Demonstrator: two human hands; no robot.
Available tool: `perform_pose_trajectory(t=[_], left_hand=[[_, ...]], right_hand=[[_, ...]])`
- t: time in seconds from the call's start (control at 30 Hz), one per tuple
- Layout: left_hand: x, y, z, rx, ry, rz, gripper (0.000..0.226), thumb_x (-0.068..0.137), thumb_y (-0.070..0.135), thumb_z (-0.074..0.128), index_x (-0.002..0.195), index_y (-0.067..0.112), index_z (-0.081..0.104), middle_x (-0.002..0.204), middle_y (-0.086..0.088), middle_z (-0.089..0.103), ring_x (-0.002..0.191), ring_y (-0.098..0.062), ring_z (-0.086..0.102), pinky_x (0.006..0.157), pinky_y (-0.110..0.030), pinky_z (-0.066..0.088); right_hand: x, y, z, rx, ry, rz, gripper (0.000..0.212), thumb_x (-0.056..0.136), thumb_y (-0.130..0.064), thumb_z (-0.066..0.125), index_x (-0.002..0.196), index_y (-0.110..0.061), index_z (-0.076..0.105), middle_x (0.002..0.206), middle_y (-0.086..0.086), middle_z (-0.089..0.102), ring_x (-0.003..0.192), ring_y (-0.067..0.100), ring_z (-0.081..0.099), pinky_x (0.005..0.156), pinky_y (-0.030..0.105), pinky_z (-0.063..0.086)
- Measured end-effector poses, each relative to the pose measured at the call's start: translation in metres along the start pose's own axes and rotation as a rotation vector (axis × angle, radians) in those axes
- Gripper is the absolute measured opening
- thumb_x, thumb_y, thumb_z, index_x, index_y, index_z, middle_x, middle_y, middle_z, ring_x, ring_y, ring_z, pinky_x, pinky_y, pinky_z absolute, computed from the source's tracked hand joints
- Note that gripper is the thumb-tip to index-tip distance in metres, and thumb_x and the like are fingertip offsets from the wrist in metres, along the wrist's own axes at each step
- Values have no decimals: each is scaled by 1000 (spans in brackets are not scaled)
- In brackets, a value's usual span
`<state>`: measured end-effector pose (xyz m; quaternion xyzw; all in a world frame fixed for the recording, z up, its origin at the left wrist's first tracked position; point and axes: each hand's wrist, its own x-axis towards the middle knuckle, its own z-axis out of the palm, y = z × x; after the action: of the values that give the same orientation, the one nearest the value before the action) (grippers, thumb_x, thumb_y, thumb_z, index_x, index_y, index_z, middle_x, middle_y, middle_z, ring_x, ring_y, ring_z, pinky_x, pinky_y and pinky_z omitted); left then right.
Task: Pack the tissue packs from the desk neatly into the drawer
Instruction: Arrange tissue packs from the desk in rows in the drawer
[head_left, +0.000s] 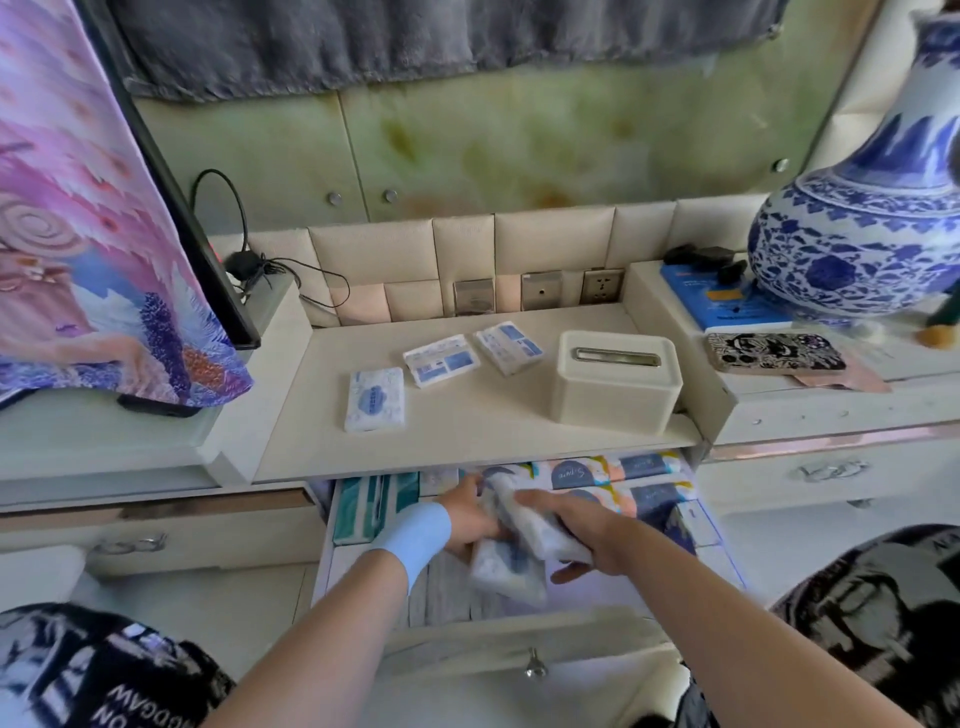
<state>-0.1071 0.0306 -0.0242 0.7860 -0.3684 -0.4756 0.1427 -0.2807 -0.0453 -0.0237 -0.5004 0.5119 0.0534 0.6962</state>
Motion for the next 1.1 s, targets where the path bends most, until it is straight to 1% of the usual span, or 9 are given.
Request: perform_pose_trajectory(t=[0.13, 0.27, 0.4, 0.47, 0.53, 0.63, 0.7, 0.9, 1.1], left_hand=[[0, 0, 22, 217, 77, 24, 39, 84, 41, 57, 120, 31, 45, 116, -4, 59, 98, -24, 58, 80, -33, 49], [3, -5, 30, 171, 214, 20, 31, 85, 37, 59, 112, 28, 47, 105, -1, 55, 88, -25, 56, 70, -30, 48], [3, -3, 35, 175, 28, -9, 38, 85, 28, 60, 121, 30, 48, 111, -2, 54, 86, -27, 66, 73, -37, 60], [7, -5, 36, 335, -60, 21, 49, 85, 23, 62, 130, 29, 46, 114, -3, 56, 93, -24, 64, 77, -35, 58], [12, -9, 34, 512, -23, 79, 55, 82, 25, 65, 132, 31, 43, 113, -1, 60, 97, -23, 61, 80, -35, 53], [16, -14, 31, 508, 65, 146, 52, 81, 32, 69, 126, 32, 43, 108, 0, 62, 97, -22, 60, 84, -38, 52], [18, -18, 28, 535, 125, 203, 51, 81, 38, 71, 124, 30, 46, 120, 1, 56, 105, -21, 55, 90, -40, 50], [16, -38, 33, 849, 113, 269, 93, 67, 57, 78, 143, 29, 33, 142, 0, 29, 129, -25, 30, 100, -42, 41], [10, -41, 27, 720, 146, 312, 79, 76, 53, 71, 143, 29, 36, 141, 4, 25, 130, -21, 31, 100, -41, 42]], right_hand=[[18, 18, 7, -46, 77, 154, 74, 71, -68, 67, 129, -25, 53, 127, 1, 59, 111, 21, 57, 90, 39, 47], [31, 29, 11, -290, 122, 129, 54, 89, -59, 48, 129, -23, 53, 120, 3, 60, 98, 21, 62, 80, 36, 51], [40, 31, 16, -238, 73, 178, 38, 98, -43, 41, 114, -11, 56, 104, 14, 65, 96, 32, 68, 69, 35, 57], [40, 28, 18, -208, 62, 194, 37, 98, -42, 42, 111, -11, 56, 102, 15, 65, 93, 32, 68, 67, 36, 59], [41, 24, 20, -189, 42, 148, 31, 99, -32, 42, 112, -8, 55, 102, 14, 66, 89, 32, 69, 66, 38, 60], [52, 19, 25, -197, 92, 91, 20, 97, -12, 44, 109, 0, 55, 98, 20, 68, 79, 33, 73, 76, 45, 62], [57, 17, 32, -241, 108, 77, 22, 94, -4, 46, 109, 5, 58, 92, 24, 72, 75, 33, 74, 77, 47, 61], [53, 25, 31, -298, 95, 204, 42, 99, -30, 53, 134, -11, 41, 115, 14, 60, 87, 31, 70, 72, 43, 62], [54, 23, 43, -476, 70, 71, 35, 100, -21, 42, 128, -3, 50, 108, 22, 68, 83, 37, 74, 73, 44, 62]])
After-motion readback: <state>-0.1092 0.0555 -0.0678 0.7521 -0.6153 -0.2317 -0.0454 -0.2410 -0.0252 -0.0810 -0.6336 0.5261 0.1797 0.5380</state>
